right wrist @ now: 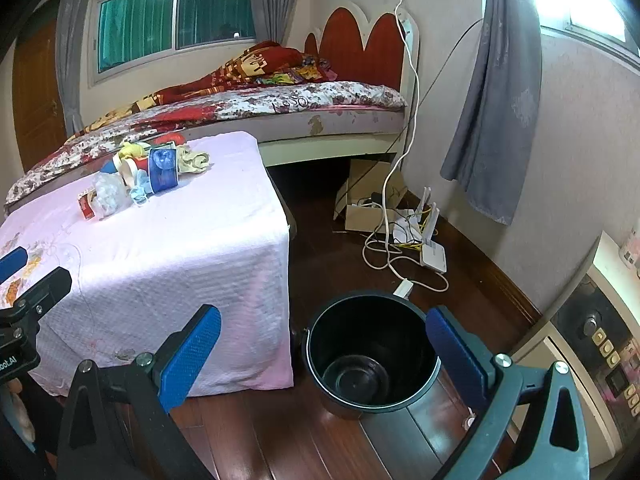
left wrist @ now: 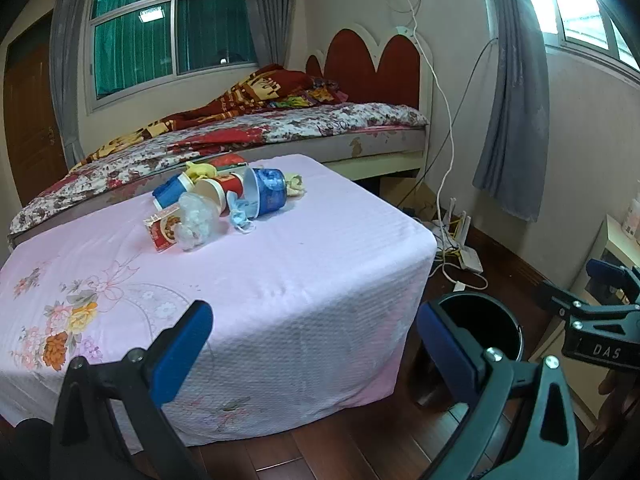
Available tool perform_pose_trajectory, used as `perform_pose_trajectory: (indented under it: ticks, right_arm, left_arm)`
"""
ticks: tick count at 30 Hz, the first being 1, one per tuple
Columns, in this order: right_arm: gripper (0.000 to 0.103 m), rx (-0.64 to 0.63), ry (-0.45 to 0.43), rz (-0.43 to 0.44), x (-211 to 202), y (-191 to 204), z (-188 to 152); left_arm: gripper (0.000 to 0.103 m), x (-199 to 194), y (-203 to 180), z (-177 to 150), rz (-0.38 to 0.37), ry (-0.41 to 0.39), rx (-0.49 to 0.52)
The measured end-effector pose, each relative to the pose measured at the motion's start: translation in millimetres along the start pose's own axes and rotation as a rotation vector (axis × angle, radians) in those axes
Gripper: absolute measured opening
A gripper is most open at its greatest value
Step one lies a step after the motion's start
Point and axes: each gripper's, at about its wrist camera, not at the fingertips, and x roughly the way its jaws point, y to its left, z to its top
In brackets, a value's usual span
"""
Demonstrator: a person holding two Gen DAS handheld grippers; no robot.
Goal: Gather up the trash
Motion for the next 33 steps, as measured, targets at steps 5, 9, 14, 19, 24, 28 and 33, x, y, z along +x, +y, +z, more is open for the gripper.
perform_pose_trajectory:
  ticks: [5,9,14,19,24,28,33]
  right_arm:
    - [0.103,-0.005,-0.005,-0.002,-1.4,0.8,-0.1]
    - [0.103,-0.008,-0.011,-0.003,-0.8,2.7,1.5]
    - [0.103,-0.008,-0.015,-0.004,-2.4,3.0,0.9]
    - [0.103,-0.007,-0.017,-0.004,-3.0,2.9,2.2]
    - [0.103,-0.008,-0.019,-0.004,-3.6,3.2,3.0]
    - [0.103,-0.007,-0.019,-0.004,-3.5,2.9,2.3]
    - [0.103,-0.007,-0.019,-0.004,-3.5,3.0,2.1]
  left_arm:
    - [0.102,1.1,0.4,-0.6,0.000,0.007,-0.003]
    - [0.102,0.1,1.2,-2.0,-0.003,0.007,-0.004]
    - [0.102,0.8,1.9,-2.3,-0.003,0.007,-0.005]
    - [0.102,1.0,1.5,-2.8,-0.003,0.007,-0.004]
    - [0.102,1.2,1.1,-2.9,-0.002,0.008,-0.003]
    - [0.102,1.3,0.7,-3.0,-0.003,0.008,-0.002]
    - [0.102,2.1,-0.5,-3.7,-0.004,0.008,-0.002]
